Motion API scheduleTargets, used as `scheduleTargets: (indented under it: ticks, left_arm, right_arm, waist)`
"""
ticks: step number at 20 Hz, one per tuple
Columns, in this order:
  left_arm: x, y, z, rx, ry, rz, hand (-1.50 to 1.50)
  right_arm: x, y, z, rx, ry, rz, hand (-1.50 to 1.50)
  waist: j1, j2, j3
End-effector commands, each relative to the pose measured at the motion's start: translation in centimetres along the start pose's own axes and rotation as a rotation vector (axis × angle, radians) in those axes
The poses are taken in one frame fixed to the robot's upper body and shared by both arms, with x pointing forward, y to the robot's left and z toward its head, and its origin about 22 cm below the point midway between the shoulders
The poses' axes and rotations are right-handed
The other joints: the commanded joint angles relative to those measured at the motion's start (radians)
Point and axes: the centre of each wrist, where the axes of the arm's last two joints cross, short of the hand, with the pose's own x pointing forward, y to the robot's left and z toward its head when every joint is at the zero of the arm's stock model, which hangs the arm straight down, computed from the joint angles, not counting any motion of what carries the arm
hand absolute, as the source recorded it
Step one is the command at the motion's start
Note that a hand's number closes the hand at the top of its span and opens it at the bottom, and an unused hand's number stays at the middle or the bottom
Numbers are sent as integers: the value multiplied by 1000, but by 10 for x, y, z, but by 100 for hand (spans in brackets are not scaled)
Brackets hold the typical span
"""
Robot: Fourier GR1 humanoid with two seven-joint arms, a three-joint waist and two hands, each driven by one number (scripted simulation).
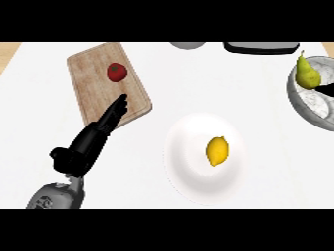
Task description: Pick the pear from the plate and place it in the bowl
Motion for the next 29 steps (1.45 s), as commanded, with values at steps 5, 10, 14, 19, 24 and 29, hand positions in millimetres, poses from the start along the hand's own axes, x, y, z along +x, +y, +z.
scheduleTargets:
  ticks: [5, 10, 14, 19, 24, 29]
  left_arm:
    - [-1, 6, -9, 2, -5, -11, 0]
    - [7, 3, 8, 25, 18, 4, 0]
    - [-4, 5, 3, 13, 9, -8, 0]
    - [14, 10, -3, 49, 16, 5, 0]
    - [-9, 0, 5, 17, 12, 5, 0]
    - [0, 19, 4, 29, 11, -7, 0]
  right_arm:
    - [-15, -27, -7, -231, 43, -264, -150]
    - [-53, -64, -3, -318, 129, -431, -150]
    - [-106, -83, 15, -363, 177, -483, -150]
    - [-164, -116, 44, -426, 183, -531, -150]
    - [-221, -146, 86, -449, 177, -568, -150]
    - [-251, -152, 115, -373, 171, -601, -150]
  waist:
    - [-11, -1, 0]
    - [-13, -9, 0]
    - [-20, -5, 0]
    - [-25, -6, 1]
    - [-29, -3, 2]
    - [-23, -4, 3]
